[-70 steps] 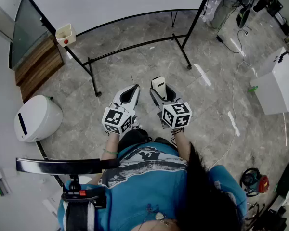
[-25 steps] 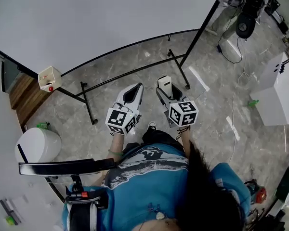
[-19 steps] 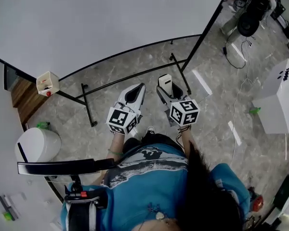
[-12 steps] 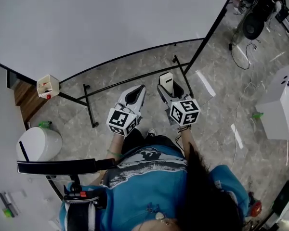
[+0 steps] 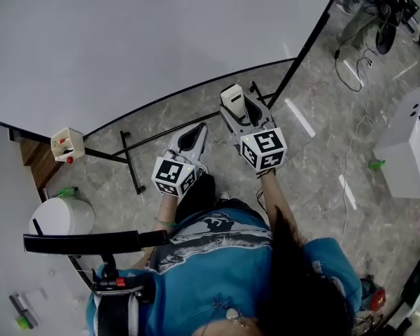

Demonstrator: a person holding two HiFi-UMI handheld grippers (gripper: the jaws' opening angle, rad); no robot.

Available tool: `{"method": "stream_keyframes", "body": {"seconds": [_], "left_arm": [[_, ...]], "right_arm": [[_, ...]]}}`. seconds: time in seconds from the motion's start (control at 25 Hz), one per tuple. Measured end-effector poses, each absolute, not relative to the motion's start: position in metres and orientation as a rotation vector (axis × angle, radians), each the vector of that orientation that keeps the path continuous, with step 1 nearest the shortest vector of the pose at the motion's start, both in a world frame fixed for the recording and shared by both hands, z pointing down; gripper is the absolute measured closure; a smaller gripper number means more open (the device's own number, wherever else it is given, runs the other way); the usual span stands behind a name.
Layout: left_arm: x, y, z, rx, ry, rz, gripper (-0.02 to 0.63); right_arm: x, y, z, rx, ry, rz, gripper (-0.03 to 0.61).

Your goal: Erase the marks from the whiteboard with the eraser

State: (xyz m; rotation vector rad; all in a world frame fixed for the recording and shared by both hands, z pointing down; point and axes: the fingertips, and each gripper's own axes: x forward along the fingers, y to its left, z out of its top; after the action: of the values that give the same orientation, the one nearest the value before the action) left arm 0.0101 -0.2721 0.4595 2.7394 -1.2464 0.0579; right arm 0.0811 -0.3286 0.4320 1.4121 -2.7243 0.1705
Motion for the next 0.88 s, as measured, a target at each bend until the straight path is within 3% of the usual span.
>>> {"method": "stream_keyframes", "body": {"seconds": [0.44,0.68,0.88], "left_arm": [[-0.018,-0.364,0.442,2.784,-1.234,0.039,0.611],[-0.052,-0.411,0.458,2.786,-1.185,0.013,0.611],[-0.036,-0.417,0.450,2.800,-1.139,0.038,0.611]], "right_arm": [[0.027,-0.451,0.324,1.470,-2.795,-0.256,0.316],[-0.047,-0.492,0.309,1.422,-2.762,-0.501,0.316],[-0.060,-0.489,0.300,1.395,-2.672,-0.670,0.316]]}}
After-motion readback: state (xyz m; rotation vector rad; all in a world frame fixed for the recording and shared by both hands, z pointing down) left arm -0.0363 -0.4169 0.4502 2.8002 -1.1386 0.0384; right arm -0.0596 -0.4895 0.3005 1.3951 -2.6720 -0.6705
